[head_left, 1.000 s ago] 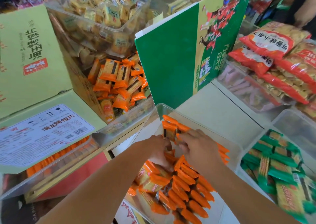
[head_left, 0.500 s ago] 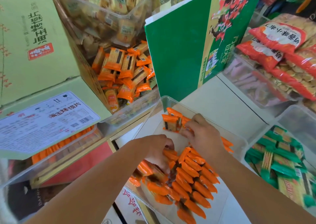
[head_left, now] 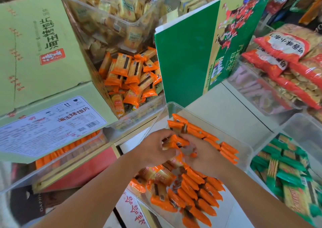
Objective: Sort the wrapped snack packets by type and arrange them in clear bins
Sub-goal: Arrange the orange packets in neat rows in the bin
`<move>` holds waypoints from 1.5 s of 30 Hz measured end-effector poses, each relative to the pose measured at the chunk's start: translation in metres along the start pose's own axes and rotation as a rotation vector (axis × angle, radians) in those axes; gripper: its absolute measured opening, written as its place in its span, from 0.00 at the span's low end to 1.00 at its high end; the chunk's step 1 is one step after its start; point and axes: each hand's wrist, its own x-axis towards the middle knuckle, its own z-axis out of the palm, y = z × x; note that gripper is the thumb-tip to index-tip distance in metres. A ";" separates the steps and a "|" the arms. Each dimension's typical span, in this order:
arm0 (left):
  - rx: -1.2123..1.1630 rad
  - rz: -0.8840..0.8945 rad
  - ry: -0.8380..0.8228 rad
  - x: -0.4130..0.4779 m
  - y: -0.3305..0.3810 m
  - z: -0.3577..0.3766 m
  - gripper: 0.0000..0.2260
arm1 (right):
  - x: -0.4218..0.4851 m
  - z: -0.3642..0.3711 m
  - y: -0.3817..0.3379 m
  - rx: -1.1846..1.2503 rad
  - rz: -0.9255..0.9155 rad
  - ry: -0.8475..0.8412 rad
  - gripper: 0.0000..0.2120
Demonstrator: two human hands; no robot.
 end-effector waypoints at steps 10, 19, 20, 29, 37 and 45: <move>-0.254 -0.021 0.287 0.000 0.000 0.013 0.15 | 0.003 -0.006 -0.021 0.336 0.030 0.118 0.33; -0.033 -0.272 -0.023 -0.005 -0.017 0.021 0.19 | 0.007 -0.029 -0.013 0.033 -0.019 0.360 0.21; 0.018 -0.257 -0.040 -0.004 -0.015 0.022 0.21 | 0.007 -0.027 -0.014 0.043 -0.025 0.374 0.20; 0.205 -0.114 0.018 0.015 -0.005 0.052 0.23 | 0.000 -0.026 -0.009 -0.005 0.033 0.590 0.20; 0.304 -0.210 0.392 0.007 -0.015 0.037 0.07 | -0.005 -0.031 -0.018 -0.131 0.028 0.582 0.25; 0.401 -0.078 0.396 0.031 -0.017 0.039 0.14 | 0.014 0.002 -0.009 -0.633 0.078 0.410 0.27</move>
